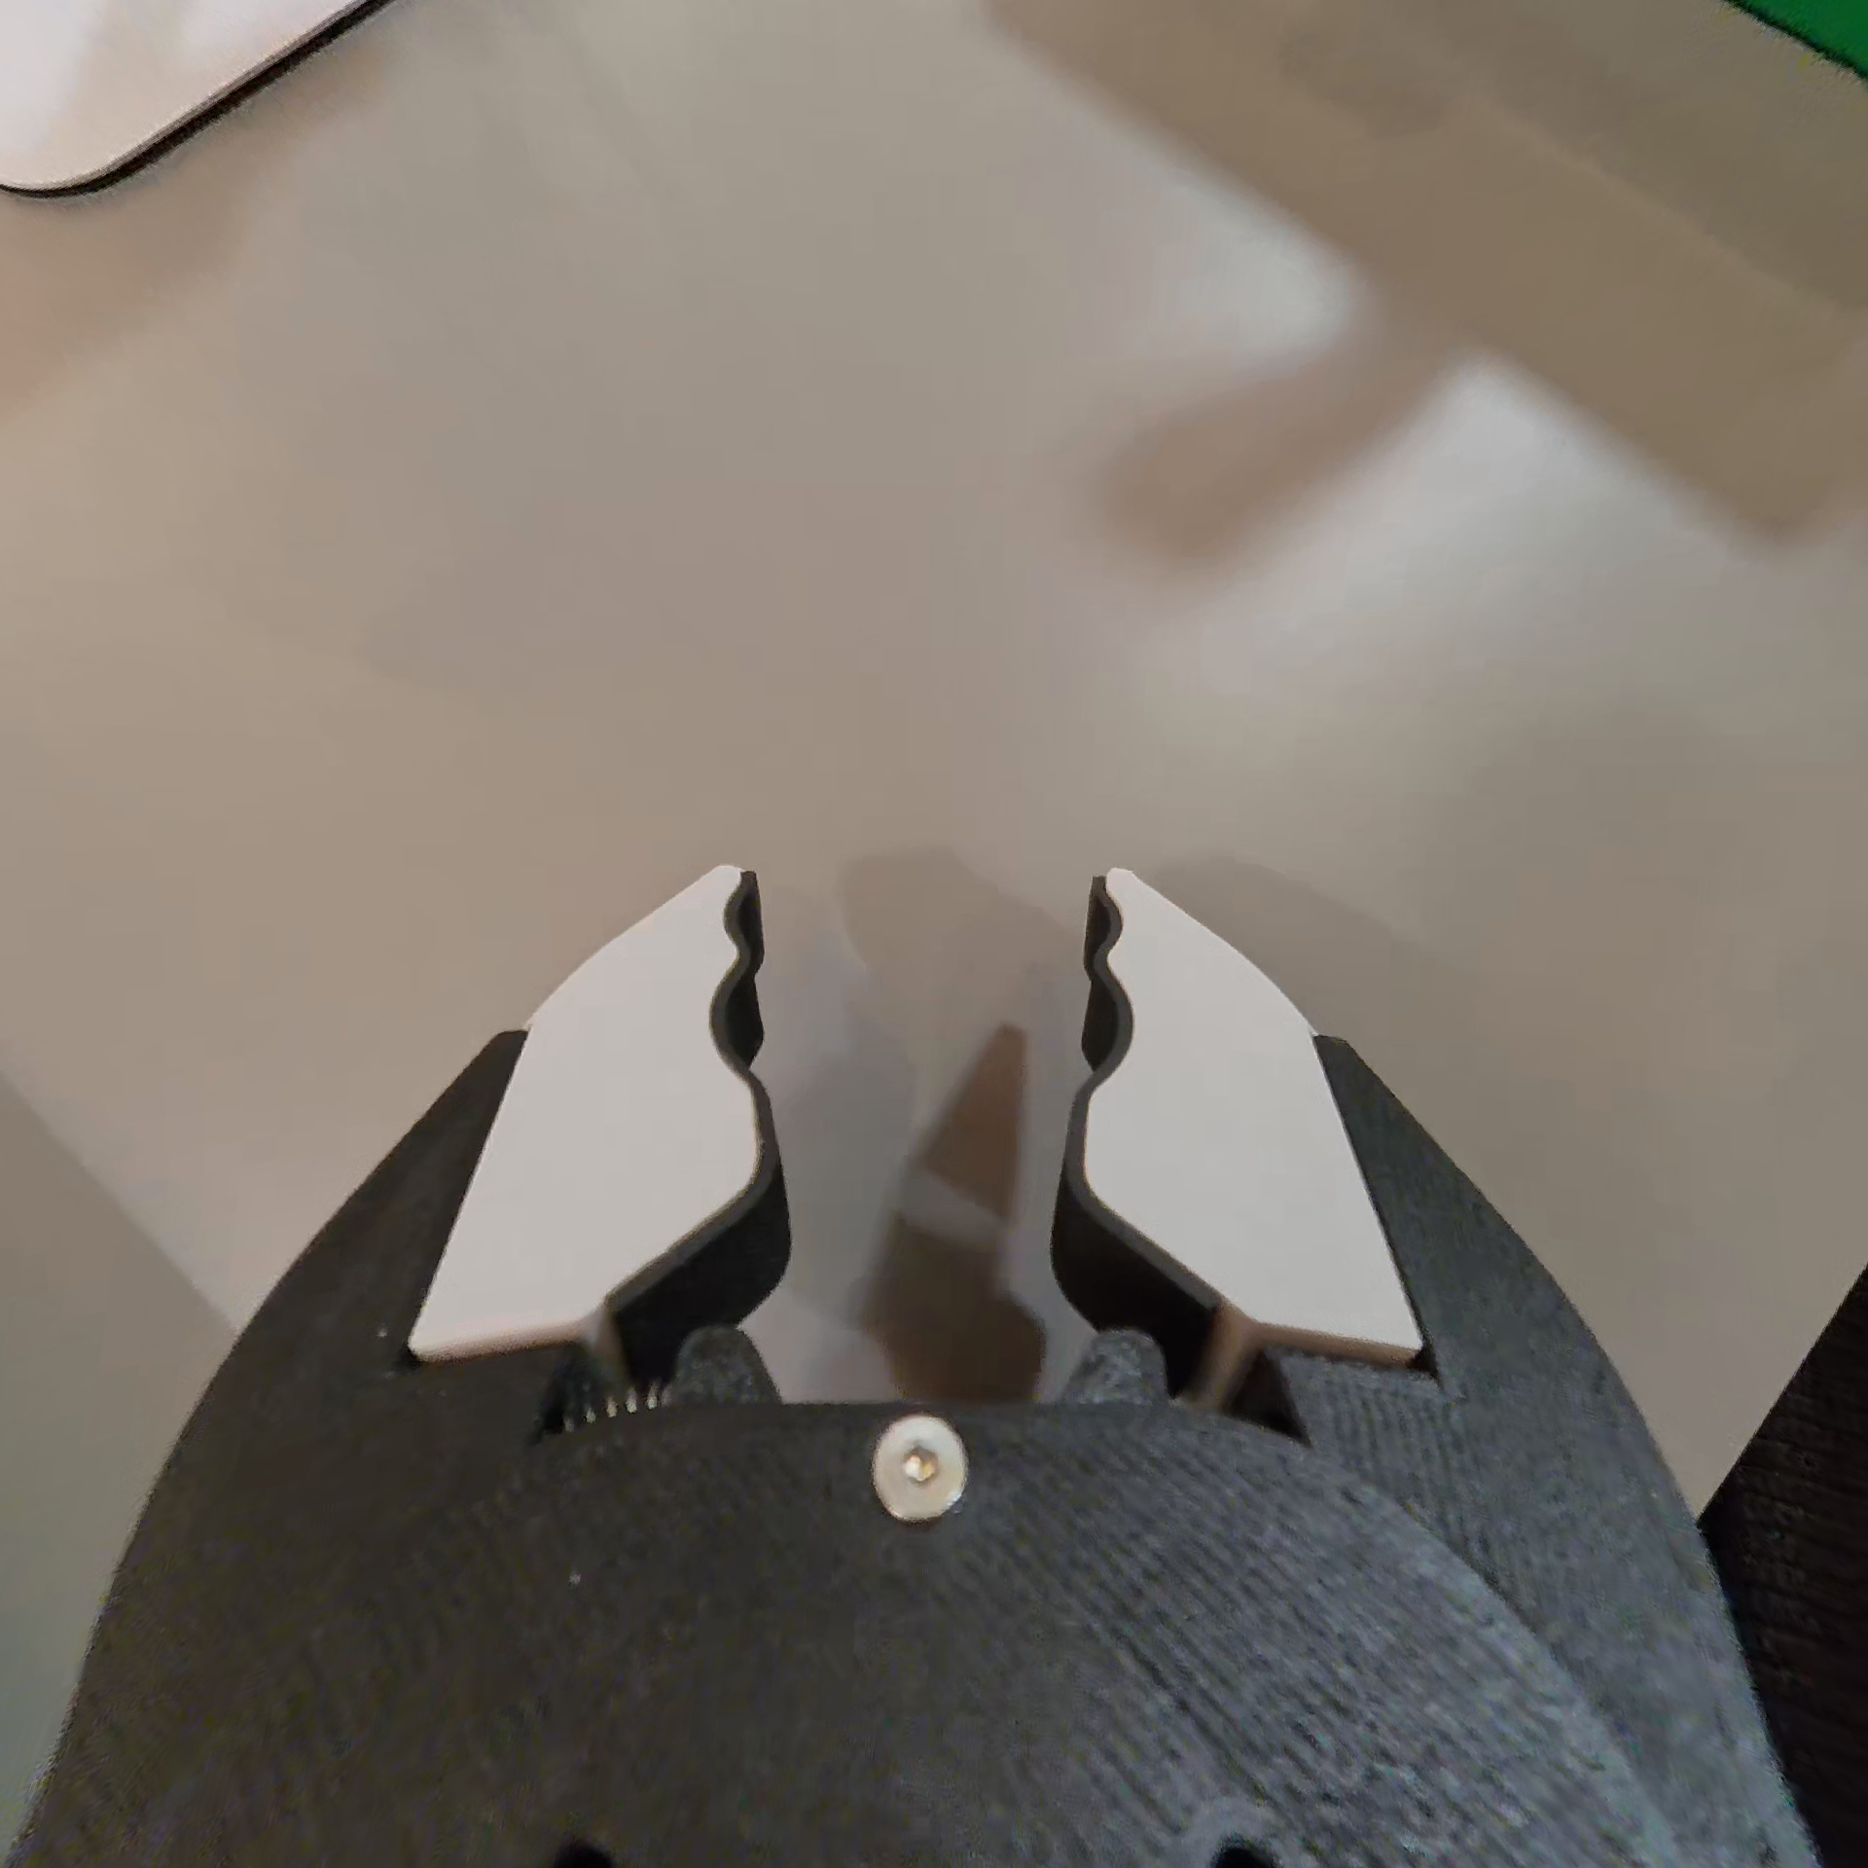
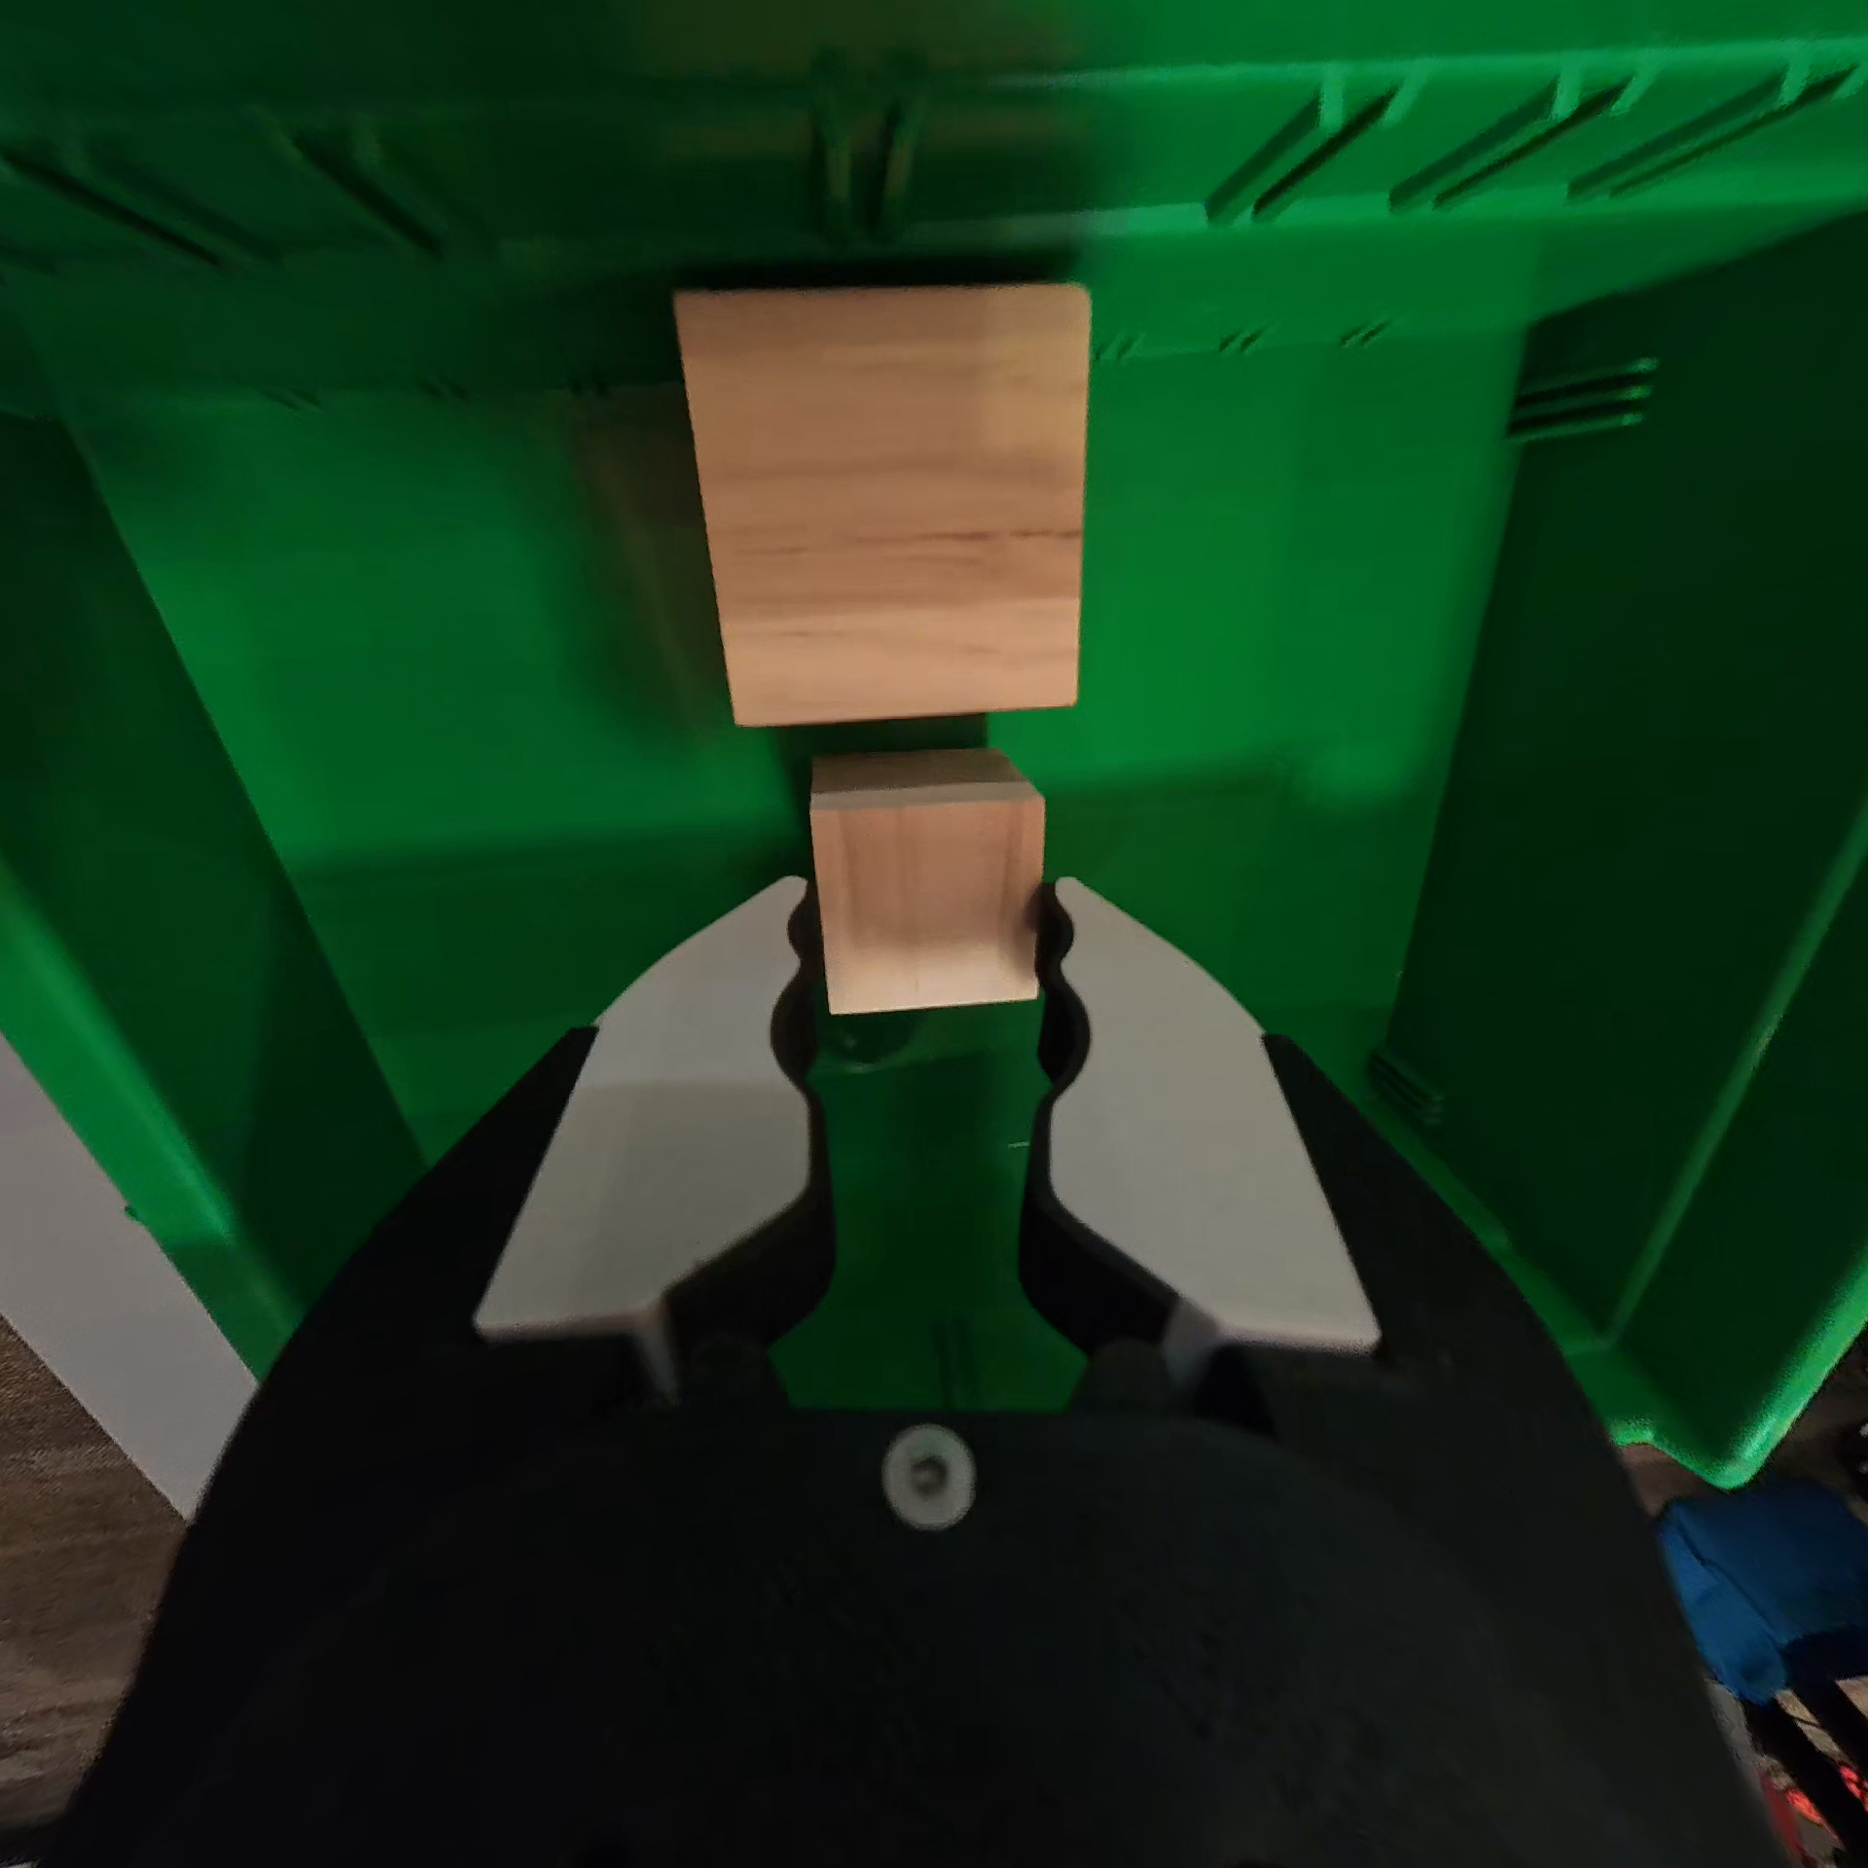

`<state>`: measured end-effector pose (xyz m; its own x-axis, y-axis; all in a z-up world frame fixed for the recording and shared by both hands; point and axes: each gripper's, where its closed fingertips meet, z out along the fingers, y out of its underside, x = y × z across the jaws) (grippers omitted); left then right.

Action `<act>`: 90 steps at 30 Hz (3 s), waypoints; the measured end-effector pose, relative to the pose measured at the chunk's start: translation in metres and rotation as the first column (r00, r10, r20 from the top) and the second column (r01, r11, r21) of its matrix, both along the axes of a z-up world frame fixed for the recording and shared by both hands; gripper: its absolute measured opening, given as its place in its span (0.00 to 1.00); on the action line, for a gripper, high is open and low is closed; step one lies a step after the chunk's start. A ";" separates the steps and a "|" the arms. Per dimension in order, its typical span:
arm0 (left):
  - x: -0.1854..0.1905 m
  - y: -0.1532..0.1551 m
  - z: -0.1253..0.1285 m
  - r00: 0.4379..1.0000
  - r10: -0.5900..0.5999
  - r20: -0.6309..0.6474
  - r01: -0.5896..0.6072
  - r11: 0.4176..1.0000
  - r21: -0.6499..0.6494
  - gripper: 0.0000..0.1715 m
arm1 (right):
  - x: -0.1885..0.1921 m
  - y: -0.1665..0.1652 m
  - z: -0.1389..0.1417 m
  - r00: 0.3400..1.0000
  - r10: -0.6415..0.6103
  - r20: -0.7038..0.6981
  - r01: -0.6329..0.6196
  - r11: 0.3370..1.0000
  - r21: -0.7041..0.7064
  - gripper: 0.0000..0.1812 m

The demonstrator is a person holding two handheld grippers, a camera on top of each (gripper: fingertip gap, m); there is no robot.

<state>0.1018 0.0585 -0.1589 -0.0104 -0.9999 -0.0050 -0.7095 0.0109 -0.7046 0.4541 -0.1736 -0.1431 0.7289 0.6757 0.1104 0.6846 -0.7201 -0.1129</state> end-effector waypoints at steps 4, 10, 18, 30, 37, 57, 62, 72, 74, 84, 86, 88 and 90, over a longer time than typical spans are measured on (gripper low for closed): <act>0.001 0.002 -0.001 1.000 0.009 0.003 -0.009 1.000 -0.008 0.36 | -0.002 0.002 -0.002 1.000 0.018 0.003 -0.018 1.000 -0.005 0.23; 0.002 0.003 -0.002 1.000 0.016 0.004 -0.016 1.000 -0.025 0.36 | -0.001 0.003 -0.005 1.000 0.025 0.000 -0.025 1.000 -0.005 0.23; 0.001 0.004 -0.005 1.000 0.016 -0.002 -0.016 1.000 -0.020 0.36 | -0.001 0.004 -0.005 1.000 0.025 -0.008 -0.025 1.000 -0.005 0.23; 0.001 0.005 -0.003 1.000 0.021 0.003 -0.021 1.000 -0.021 0.36 | 0.000 0.004 -0.006 0.999 0.028 0.022 -0.027 0.999 -0.035 0.23; 0.001 0.006 -0.004 1.000 0.020 0.002 -0.020 1.000 -0.021 0.36 | 0.001 0.003 -0.006 0.999 0.021 0.031 -0.020 0.999 -0.048 0.23; 0.003 0.009 0.005 0.999 0.027 0.045 -0.026 1.000 -0.007 0.34 | 0.003 0.020 0.039 0.996 -0.065 0.057 0.056 0.986 0.155 0.39; 0.005 0.007 0.012 0.996 0.026 0.081 -0.024 0.999 -0.029 0.34 | -0.039 0.057 0.135 0.971 -0.164 -0.173 0.235 0.781 0.579 0.54; 0.003 -0.004 0.034 0.985 0.025 0.168 -0.004 0.993 -0.120 0.35 | -0.134 0.038 0.240 0.780 0.049 -0.623 0.623 0.032 0.782 0.47; 0.001 -0.004 0.041 0.982 0.024 0.190 0.000 0.992 -0.126 0.35 | -0.158 0.038 0.238 0.698 0.116 -0.707 0.712 0.002 0.703 0.52; -0.059 0.090 0.136 0.882 0.201 0.427 -0.252 0.966 0.065 0.34 | -0.305 0.092 0.161 0.362 0.246 -0.899 0.849 0.311 0.427 0.55; -0.087 0.120 0.158 0.870 0.217 0.443 -0.302 0.944 0.131 0.33 | -0.324 0.097 0.149 0.370 0.236 -0.899 0.817 0.378 0.436 0.56; -0.112 0.146 0.165 0.900 0.172 0.401 -0.279 0.933 0.226 0.26 | -0.330 0.101 0.143 0.384 0.226 -0.895 0.805 0.393 0.444 0.55; -0.131 0.173 0.147 0.972 0.075 0.221 -0.150 0.925 0.348 0.25 | -0.332 0.104 0.138 0.370 0.212 -0.904 0.808 0.406 0.426 0.53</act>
<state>-0.0292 0.2318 -0.0115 0.1412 -0.9243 -0.3546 -0.5658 0.2186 -0.7951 0.1219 -0.0694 -0.0056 0.8663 0.3314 -0.3737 -0.3805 -0.0469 -0.9236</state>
